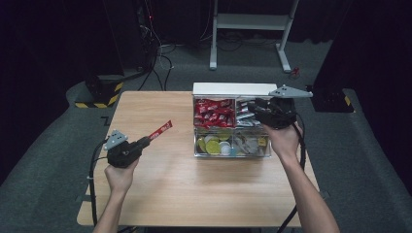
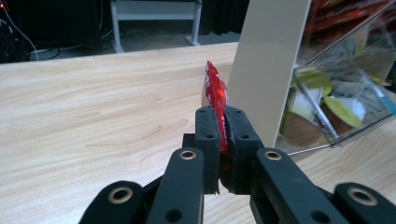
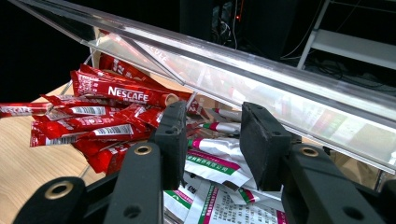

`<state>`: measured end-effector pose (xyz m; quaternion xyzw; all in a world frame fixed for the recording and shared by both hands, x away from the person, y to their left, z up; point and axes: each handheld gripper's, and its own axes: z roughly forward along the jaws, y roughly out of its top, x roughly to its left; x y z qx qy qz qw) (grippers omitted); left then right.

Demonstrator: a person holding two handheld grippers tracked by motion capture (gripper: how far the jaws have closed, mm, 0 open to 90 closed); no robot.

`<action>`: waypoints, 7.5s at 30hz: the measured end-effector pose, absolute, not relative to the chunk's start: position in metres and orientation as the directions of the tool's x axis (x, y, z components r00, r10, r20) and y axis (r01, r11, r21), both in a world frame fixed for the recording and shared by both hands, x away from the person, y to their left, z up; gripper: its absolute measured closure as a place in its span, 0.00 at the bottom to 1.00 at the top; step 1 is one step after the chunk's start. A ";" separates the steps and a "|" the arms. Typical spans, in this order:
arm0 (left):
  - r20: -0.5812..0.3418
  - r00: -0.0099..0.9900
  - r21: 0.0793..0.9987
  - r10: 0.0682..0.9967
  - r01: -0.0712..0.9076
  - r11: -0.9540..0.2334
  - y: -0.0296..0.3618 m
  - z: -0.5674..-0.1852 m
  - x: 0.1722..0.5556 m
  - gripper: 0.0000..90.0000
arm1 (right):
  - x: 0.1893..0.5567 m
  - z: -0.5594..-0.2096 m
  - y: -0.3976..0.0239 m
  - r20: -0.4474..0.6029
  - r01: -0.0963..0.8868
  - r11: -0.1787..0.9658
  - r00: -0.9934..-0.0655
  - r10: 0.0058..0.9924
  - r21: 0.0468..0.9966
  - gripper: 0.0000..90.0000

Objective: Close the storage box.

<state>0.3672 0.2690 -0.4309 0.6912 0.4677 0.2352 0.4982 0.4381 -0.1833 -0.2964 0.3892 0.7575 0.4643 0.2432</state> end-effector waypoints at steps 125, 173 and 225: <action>0.006 0.218 0.756 0.976 0.638 -0.147 0.285 -0.528 0.380 0.44 | 0.411 -0.309 -0.220 0.016 0.365 0.238 -0.574 0.819 0.900 0.67; 0.006 0.217 0.756 0.976 0.638 -0.146 0.285 -0.528 0.380 0.44 | 0.396 -0.348 -0.251 0.054 0.409 0.202 -0.534 0.844 0.890 0.65; 0.003 0.219 0.754 0.976 0.640 -0.146 0.285 -0.528 0.380 0.43 | 0.359 -0.416 -0.287 0.138 0.457 0.095 -0.452 0.881 0.885 0.59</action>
